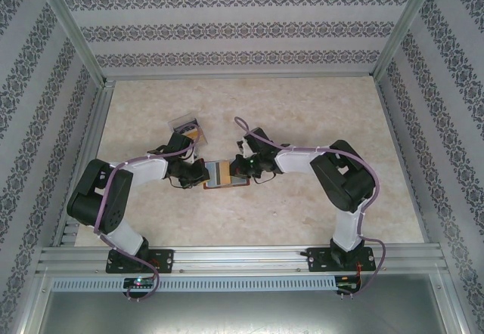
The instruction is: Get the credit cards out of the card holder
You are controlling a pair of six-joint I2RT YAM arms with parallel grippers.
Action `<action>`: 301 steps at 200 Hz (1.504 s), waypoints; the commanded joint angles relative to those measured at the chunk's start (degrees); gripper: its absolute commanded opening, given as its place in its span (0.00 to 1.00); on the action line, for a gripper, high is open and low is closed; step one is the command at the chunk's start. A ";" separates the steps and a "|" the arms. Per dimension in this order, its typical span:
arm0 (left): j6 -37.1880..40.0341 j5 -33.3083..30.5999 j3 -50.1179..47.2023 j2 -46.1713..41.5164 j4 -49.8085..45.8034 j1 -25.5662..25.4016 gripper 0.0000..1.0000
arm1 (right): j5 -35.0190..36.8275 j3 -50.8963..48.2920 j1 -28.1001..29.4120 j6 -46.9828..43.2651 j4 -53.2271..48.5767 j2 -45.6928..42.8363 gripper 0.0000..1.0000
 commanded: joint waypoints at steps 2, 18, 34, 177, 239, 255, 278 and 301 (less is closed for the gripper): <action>1.12 -0.89 -1.26 1.29 -2.34 0.59 0.00 | -0.91 -1.25 -0.90 -0.82 0.08 -2.05 0.00; 1.16 -0.85 -0.78 0.83 -2.87 0.54 0.00 | -1.11 -1.29 -0.87 -0.70 0.28 -1.76 0.00; 1.33 -1.26 0.24 -0.37 -4.30 0.52 0.03 | -1.29 -1.08 -0.71 -0.51 0.57 -1.23 0.00; -1.85 1.63 6.98 3.13 0.20 -3.62 0.09 | -1.25 -0.41 -0.60 -0.23 0.67 -0.01 0.02; -1.57 -0.50 5.91 6.74 -1.83 -3.88 0.06 | -1.42 -0.11 -0.62 -0.20 0.82 0.45 0.22; -1.56 -0.64 5.32 6.74 -1.94 -3.91 0.06 | -1.68 -0.08 -0.61 -0.08 1.17 0.64 0.26; -1.60 -0.59 5.04 6.65 -1.94 -3.87 0.06 | -2.21 0.16 -0.60 0.25 1.74 1.19 0.26; -1.48 -0.52 5.33 6.73 -2.12 -3.88 0.06 | -2.83 0.31 -0.64 0.76 2.62 1.77 0.22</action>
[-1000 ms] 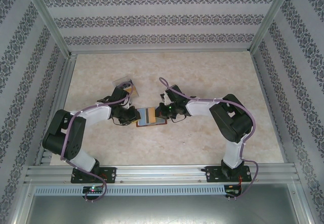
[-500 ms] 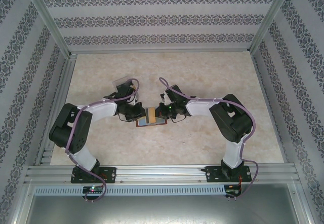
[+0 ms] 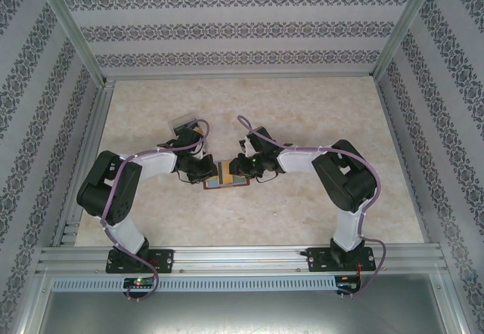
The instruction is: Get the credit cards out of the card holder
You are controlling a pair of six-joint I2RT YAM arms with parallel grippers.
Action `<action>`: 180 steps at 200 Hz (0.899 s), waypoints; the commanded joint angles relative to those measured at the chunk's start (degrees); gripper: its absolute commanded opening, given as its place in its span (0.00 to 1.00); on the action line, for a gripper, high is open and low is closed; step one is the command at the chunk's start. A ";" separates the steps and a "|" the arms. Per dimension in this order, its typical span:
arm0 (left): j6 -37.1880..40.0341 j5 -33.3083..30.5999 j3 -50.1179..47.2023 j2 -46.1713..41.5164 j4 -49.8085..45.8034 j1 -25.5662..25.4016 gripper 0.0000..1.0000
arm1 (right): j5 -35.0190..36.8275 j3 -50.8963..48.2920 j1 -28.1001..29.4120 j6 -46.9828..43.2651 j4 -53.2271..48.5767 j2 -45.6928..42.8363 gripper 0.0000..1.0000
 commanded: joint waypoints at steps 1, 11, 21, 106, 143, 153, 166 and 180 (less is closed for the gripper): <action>0.05 -0.93 -0.99 1.43 -1.22 -0.70 0.06 | -1.39 0.74 0.02 0.63 1.53 1.77 0.22; 0.20 -1.01 -0.76 1.42 -1.43 -0.74 0.06 | -1.41 0.76 0.06 0.69 1.58 1.91 0.16; 0.39 -1.02 -0.59 1.52 -1.68 -0.70 0.06 | -1.24 0.67 -0.04 0.69 1.64 1.61 0.10; 1.30 -1.64 0.08 1.48 -2.94 -0.70 0.06 | -1.78 -4.50 -5.12 -2.02 0.29 -5.17 0.00; 0.99 -1.33 1.77 -0.51 -3.56 -0.72 0.08 | -1.95 -5.65 -7.13 -4.09 -2.39 -10.66 0.00; 0.98 -1.38 2.70 -1.38 -4.17 -0.53 0.09 | -1.86 -5.70 -7.63 -4.70 -3.43 -12.21 0.00; 0.81 -1.27 4.07 -2.82 -4.98 -0.35 0.12 | -1.69 -5.51 -8.29 -5.75 -5.25 -14.15 0.00; 0.80 -1.48 5.81 -4.82 -6.10 -0.02 0.22 | -1.05 -4.93 -8.78 -7.36 -7.49 -16.32 0.00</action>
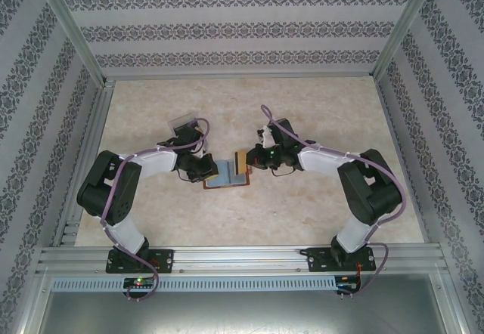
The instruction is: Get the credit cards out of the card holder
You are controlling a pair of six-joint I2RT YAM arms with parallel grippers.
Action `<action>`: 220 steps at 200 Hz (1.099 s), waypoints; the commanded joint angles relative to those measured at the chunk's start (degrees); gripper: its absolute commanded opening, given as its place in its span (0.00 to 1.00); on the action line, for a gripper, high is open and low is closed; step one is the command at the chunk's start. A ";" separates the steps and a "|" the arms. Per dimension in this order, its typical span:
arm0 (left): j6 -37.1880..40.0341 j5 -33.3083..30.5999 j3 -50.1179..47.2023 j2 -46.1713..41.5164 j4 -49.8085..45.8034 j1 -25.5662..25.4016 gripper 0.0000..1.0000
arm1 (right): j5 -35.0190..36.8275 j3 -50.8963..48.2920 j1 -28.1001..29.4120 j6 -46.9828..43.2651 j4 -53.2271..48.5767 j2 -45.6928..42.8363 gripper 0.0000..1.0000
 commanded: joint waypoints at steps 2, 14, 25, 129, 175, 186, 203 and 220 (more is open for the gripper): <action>0.66 -0.89 3.95 -4.75 -3.70 0.02 0.24 | 1.20 0.14 -0.87 -4.27 -4.92 -4.55 0.00; 0.92 -1.71 5.12 -7.16 -4.84 0.51 0.36 | 2.32 1.17 -0.87 -6.29 -6.94 -6.20 0.00; 1.06 -3.06 6.19 -9.89 -6.42 1.23 0.48 | 3.24 2.45 -0.65 -8.58 -8.55 -7.36 0.00; 1.78 -25.17 10.69 -42.36 -27.14 13.50 0.99 | 19.01 24.61 11.11 -50.11 -14.70 1.09 0.00; -1.27 -34.80 7.94 -55.09 -32.79 14.05 0.99 | 24.41 34.34 14.63 -70.71 -14.76 9.28 0.00; -1.86 -36.33 7.26 -57.45 -33.89 14.11 0.99 | 26.06 36.46 15.39 -75.44 -15.35 11.60 0.00; -1.93 -37.40 6.17 -60.56 -34.53 14.13 0.99 | 30.82 38.50 16.73 -82.32 -13.81 14.61 0.00; -1.83 -38.08 6.08 -62.40 -35.80 14.15 0.99 | 34.25 40.32 17.95 -89.74 -13.11 17.34 0.00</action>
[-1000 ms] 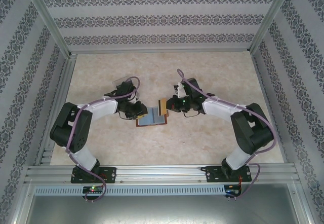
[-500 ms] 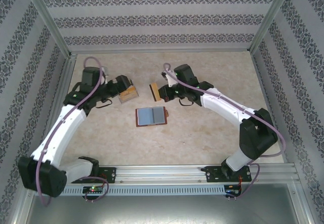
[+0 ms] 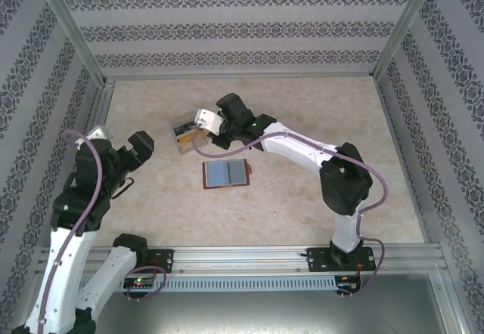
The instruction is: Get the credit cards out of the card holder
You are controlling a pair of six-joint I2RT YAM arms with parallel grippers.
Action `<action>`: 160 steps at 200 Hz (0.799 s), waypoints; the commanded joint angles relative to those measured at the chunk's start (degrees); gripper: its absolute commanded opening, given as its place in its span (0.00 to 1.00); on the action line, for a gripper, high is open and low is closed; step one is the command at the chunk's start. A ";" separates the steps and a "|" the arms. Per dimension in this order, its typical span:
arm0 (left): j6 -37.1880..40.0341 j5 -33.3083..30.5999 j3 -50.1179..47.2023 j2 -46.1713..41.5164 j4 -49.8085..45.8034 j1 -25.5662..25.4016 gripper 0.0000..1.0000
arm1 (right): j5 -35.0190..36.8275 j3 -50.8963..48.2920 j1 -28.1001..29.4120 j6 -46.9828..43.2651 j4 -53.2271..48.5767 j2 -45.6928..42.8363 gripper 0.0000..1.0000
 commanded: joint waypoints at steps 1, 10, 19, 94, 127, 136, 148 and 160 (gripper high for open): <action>-1.00 -3.83 -0.78 -2.03 -4.66 0.86 0.99 | 7.40 3.26 1.94 -15.81 1.13 3.52 0.00; -0.69 -4.05 -0.61 -2.51 -5.53 0.84 0.99 | 8.70 3.67 2.40 -19.32 2.09 4.74 0.00; -0.58 -4.34 -0.46 -2.81 -6.43 0.84 0.99 | 9.35 4.23 2.81 -22.62 2.73 5.75 0.00; 0.57 -5.91 1.09 -4.14 -10.59 0.79 0.99 | 10.60 10.38 4.09 -38.74 3.60 12.75 0.00; 1.11 -6.53 1.63 -4.41 -11.76 0.83 0.99 | 10.20 11.73 4.43 -40.58 2.84 14.81 0.00; 1.17 -6.66 1.53 -4.49 -11.90 0.84 0.99 | 9.79 11.86 4.62 -40.81 2.85 15.12 0.00; 1.28 -6.94 1.45 -4.64 -12.03 0.81 0.99 | 9.73 12.19 4.92 -40.91 2.79 15.77 0.00; 1.27 -7.13 1.33 -4.67 -12.12 0.81 0.99 | 9.83 12.70 5.08 -40.68 2.40 16.42 0.00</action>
